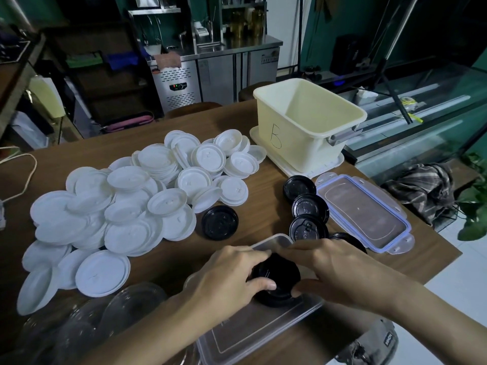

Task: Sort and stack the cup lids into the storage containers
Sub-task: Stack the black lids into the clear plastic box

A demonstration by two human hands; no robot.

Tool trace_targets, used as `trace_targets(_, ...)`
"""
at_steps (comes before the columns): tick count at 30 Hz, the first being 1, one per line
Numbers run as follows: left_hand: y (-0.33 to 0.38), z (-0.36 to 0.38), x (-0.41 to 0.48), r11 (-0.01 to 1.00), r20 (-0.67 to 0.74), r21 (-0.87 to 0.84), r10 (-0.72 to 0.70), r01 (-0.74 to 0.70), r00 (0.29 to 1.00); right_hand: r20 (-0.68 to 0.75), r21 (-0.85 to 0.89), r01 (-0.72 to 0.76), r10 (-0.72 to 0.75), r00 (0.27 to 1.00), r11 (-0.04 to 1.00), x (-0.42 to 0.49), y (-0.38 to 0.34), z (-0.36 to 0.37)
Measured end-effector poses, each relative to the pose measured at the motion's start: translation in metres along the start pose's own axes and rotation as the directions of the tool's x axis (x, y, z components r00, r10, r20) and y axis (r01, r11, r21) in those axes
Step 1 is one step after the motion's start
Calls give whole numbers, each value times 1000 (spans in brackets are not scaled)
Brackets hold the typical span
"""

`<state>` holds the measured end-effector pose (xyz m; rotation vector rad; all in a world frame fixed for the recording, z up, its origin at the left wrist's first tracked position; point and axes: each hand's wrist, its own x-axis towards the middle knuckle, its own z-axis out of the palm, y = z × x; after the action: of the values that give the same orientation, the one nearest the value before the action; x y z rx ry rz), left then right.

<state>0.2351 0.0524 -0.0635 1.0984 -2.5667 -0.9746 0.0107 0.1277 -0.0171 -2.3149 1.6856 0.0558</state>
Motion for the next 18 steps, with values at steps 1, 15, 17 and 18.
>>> trace_targets(1,1,0,0,1000,3,19,-1,1,1000,8,4,-10,10,1000,1000,0,0,0)
trace_targets(15,-3,-3,0,981,37,133,139,-143,990,8,21,29,-30,1000,999,1,4,0)
trace_targets(17,-2,-6,-2,976,7,121,181,-180,983,-22,52,41,-40,999,998,-2,4,0)
trace_targets(18,-1,-8,-4,974,-10,112,199,-196,980,-39,75,54,-51,998,996,-3,4,-1)
